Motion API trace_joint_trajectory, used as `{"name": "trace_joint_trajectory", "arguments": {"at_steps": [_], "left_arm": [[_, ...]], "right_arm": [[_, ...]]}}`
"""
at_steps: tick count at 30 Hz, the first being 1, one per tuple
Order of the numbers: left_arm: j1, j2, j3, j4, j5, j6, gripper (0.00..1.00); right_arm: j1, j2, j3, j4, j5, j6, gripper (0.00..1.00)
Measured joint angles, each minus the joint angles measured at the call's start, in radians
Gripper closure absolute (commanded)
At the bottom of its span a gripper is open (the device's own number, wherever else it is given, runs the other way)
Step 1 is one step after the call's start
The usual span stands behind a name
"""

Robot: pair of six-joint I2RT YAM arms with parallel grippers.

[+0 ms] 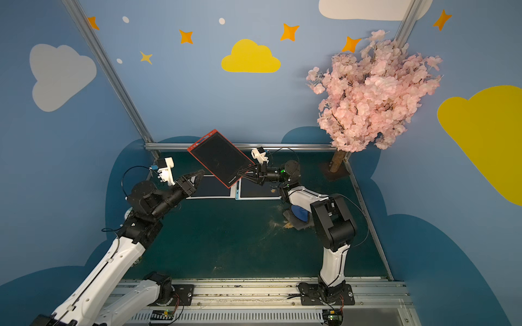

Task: Wipe the drawing tablet
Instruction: Place the drawing tablet at the center of the board.

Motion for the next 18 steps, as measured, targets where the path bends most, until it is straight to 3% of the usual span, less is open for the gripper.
{"name": "trace_joint_trajectory", "arguments": {"at_steps": [2, 4, 8, 13, 18], "left_arm": [[0.045, -0.041, 0.021, -0.108, -0.047, 0.035, 0.75], [0.106, -0.063, 0.048, -0.195, -0.069, 0.058, 0.75], [0.213, -0.079, 0.064, -0.302, -0.072, 0.085, 0.73], [0.251, -0.079, 0.026, -0.322, -0.035, 0.092, 0.68], [0.262, -0.064, 0.011, -0.322, 0.013, 0.103, 0.67]], "right_arm": [[0.006, -0.047, 0.003, -0.245, 0.003, -0.174, 1.0], [0.02, -0.089, 0.066, -0.621, 0.047, -0.425, 1.0], [0.098, -0.069, 0.351, -1.297, 0.249, -0.855, 1.0], [0.209, 0.016, 0.473, -1.569, 0.287, -1.02, 1.0], [0.31, 0.257, 0.609, -1.667, 0.288, -1.012, 1.0]]}}
